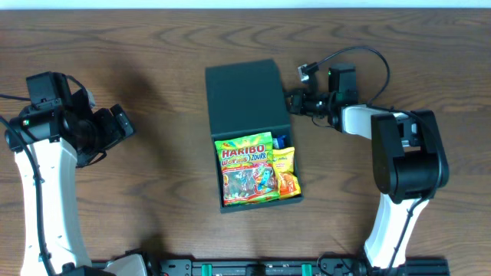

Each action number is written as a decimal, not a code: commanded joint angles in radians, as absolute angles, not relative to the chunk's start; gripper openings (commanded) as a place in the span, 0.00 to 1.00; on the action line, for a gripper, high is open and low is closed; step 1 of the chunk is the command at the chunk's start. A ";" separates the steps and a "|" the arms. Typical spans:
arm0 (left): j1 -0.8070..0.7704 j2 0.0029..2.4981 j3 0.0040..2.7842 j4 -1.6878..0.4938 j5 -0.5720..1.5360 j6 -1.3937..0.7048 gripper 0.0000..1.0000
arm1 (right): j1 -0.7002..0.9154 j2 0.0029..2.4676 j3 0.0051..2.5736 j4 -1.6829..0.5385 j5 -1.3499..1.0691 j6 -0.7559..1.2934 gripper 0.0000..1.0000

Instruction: Pack container

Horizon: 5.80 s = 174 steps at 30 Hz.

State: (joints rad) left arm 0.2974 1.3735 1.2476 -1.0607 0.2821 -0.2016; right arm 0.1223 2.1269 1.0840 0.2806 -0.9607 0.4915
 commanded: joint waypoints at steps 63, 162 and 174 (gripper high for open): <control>0.302 1.378 1.243 -1.061 0.281 -0.195 0.95 | 0.194 0.949 1.067 -0.931 -0.601 0.245 0.02; 0.302 1.378 1.243 -1.061 0.281 -0.195 0.95 | 0.918 1.551 0.875 -0.028 -0.284 0.461 0.02; 0.302 1.378 1.243 -1.061 0.281 -0.195 0.95 | 0.913 1.717 1.258 -0.482 -0.174 0.264 0.01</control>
State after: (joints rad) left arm 0.2977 1.3735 1.2438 -1.0607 0.2825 -0.2020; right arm 0.9184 1.6653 1.1858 -0.4461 -0.2249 0.3424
